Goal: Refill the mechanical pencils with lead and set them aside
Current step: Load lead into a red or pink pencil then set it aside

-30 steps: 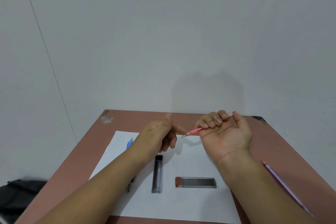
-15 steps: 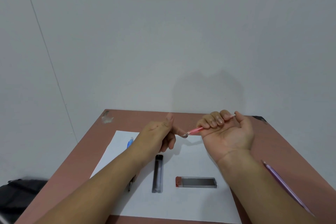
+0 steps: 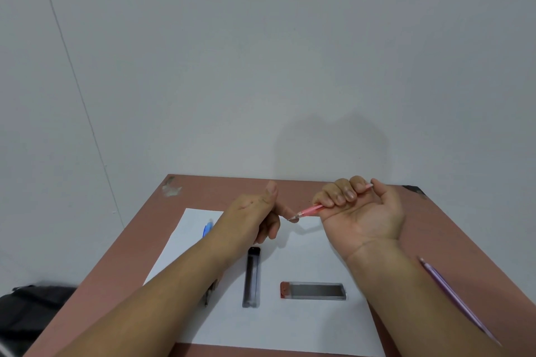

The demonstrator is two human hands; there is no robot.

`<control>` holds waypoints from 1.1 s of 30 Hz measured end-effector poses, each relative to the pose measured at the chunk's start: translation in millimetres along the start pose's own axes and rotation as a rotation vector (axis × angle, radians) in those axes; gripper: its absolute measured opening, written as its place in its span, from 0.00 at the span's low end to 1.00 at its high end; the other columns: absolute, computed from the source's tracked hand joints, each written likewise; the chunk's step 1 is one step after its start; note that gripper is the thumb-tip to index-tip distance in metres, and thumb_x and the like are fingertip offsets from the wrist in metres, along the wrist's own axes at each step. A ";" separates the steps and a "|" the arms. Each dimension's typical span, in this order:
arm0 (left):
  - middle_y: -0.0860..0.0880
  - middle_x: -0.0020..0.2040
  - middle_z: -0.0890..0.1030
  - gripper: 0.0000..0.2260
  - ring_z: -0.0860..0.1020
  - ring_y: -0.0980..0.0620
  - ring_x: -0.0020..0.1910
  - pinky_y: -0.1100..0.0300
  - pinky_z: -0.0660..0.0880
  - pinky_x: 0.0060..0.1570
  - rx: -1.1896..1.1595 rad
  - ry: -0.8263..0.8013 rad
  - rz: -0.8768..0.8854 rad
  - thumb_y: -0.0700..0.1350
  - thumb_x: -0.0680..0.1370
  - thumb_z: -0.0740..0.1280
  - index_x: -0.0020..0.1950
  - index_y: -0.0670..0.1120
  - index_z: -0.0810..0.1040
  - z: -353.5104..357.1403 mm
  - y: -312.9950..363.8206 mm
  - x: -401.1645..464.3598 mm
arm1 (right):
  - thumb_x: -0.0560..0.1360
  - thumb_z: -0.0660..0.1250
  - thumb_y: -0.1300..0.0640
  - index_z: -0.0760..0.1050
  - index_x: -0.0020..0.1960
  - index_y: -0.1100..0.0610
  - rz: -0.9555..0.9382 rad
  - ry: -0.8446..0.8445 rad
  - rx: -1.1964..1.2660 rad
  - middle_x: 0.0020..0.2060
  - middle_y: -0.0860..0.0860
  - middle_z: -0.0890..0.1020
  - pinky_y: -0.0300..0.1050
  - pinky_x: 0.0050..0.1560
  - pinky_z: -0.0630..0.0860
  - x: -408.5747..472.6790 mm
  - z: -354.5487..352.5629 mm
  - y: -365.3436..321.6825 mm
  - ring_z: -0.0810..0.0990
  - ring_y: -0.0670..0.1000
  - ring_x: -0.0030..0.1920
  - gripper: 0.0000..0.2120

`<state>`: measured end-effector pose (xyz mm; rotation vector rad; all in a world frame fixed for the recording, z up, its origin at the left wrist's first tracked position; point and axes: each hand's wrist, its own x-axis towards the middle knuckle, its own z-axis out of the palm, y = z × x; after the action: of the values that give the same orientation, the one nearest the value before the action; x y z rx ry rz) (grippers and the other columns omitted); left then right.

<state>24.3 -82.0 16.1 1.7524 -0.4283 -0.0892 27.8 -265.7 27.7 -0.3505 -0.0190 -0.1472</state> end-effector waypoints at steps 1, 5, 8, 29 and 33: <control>0.46 0.33 0.77 0.32 0.69 0.47 0.33 0.56 0.67 0.38 -0.001 0.004 -0.004 0.69 0.79 0.50 0.45 0.51 0.87 0.1 0.9 -0.5 | 0.69 0.58 0.52 0.64 0.31 0.54 -0.005 0.001 -0.003 0.30 0.50 0.62 0.43 0.32 0.61 0.1 0.0 0.0 0.60 0.50 0.29 0.10; 0.49 0.30 0.76 0.33 0.76 0.33 0.45 0.56 0.66 0.36 0.006 0.009 -0.010 0.72 0.78 0.51 0.45 0.50 0.87 0.4 -0.8 -0.1 | 0.71 0.58 0.50 0.63 0.31 0.54 -0.012 0.003 -0.011 0.29 0.50 0.62 0.43 0.32 0.61 -0.2 -0.1 0.2 0.60 0.50 0.28 0.12; 0.47 0.32 0.76 0.32 0.69 0.46 0.31 0.56 0.65 0.37 0.013 -0.004 -0.016 0.70 0.80 0.50 0.45 0.50 0.87 0.4 -0.5 0.5 | 0.76 0.55 0.48 0.64 0.31 0.55 0.003 0.006 -0.010 0.29 0.50 0.62 0.43 0.31 0.61 -0.2 0.3 0.5 0.60 0.50 0.28 0.17; 0.46 0.33 0.76 0.29 0.68 0.51 0.29 0.57 0.65 0.35 -0.020 -0.016 0.000 0.66 0.79 0.52 0.44 0.49 0.87 0.6 -1.4 0.1 | 0.77 0.55 0.47 0.64 0.31 0.55 0.017 0.006 -0.009 0.28 0.50 0.62 0.43 0.31 0.61 -0.8 2.3 -0.2 0.60 0.50 0.28 0.18; 0.46 0.32 0.76 0.29 0.68 0.51 0.30 0.57 0.65 0.35 -0.023 -0.005 0.010 0.67 0.80 0.53 0.44 0.50 0.87 0.6 -3.9 1.3 | 0.78 0.55 0.47 0.64 0.32 0.55 0.024 0.012 -0.001 0.29 0.50 0.62 0.43 0.31 0.61 -0.4 2.4 -0.2 0.60 0.50 0.27 0.18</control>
<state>26.2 -82.4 12.4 1.7276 -0.4377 -0.0909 27.4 -265.0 30.0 -0.3511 -0.0032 -0.1258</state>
